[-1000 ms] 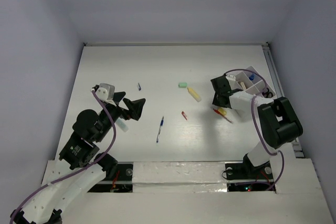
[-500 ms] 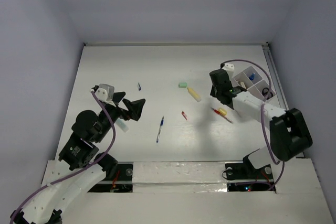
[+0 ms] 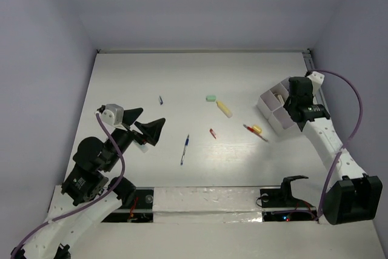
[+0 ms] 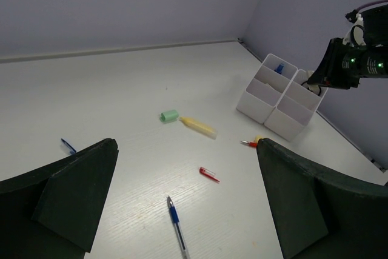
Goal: Sort the stationery into containers
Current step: Place the stationery in the storage box.
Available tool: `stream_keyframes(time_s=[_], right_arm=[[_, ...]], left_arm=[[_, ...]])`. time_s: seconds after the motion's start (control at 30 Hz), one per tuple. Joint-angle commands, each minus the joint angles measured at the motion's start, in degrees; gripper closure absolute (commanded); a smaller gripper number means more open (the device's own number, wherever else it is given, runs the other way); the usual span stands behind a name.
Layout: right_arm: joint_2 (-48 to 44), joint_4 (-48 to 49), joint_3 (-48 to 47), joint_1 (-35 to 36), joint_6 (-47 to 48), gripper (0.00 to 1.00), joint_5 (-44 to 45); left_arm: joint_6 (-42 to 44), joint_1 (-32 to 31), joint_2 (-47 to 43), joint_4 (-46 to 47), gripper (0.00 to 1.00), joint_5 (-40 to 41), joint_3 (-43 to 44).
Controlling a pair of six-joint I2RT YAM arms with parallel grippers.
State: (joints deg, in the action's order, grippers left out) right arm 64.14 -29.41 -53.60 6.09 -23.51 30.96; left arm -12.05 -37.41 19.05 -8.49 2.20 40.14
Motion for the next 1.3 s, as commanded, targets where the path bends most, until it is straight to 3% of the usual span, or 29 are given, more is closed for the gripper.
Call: stream_keyframes(time_s=[0.0, 0.43, 0.57, 0.77, 0.87, 1.0, 1.27], right_arm=[[1.6, -3.2, -0.71, -1.77, 2.94, 0.84, 0.5], [9.69, -4.43, -4.05, -2.31, 10.32, 0.8, 4.02], [10.74, -4.34, -4.14, -2.31, 10.85, 0.69, 4.46], [11.71, -4.78, -4.49, -2.31, 11.03, 0.62, 5.78], [11.27, -5.13, -5.1, -2.31, 11.03, 0.51, 6.13], [10.4, -5.57, -6.42, -2.31, 11.2, 0.51, 5.78], [2.75, 0.31, -6.69, -0.21, 10.77, 0.5, -16.33]], left_arm=[[0.54, -0.82, -0.94, 2.08, 0.01, -0.09, 0.73], [0.72, -1.35, -0.68, 1.81, 0.01, 0.62, 0.82], [0.63, -1.35, -0.42, 1.72, 0.01, 0.88, 0.82], [0.63, -1.35, 0.11, 1.64, 0.01, 1.05, 0.82], [0.63, -1.35, 0.29, 1.55, 0.01, 1.23, 0.82], [0.63, -1.35, 0.55, 1.2, 0.01, 1.49, 0.82], [0.72, -1.35, 2.74, 1.46, 0.01, 2.2, 0.9]])
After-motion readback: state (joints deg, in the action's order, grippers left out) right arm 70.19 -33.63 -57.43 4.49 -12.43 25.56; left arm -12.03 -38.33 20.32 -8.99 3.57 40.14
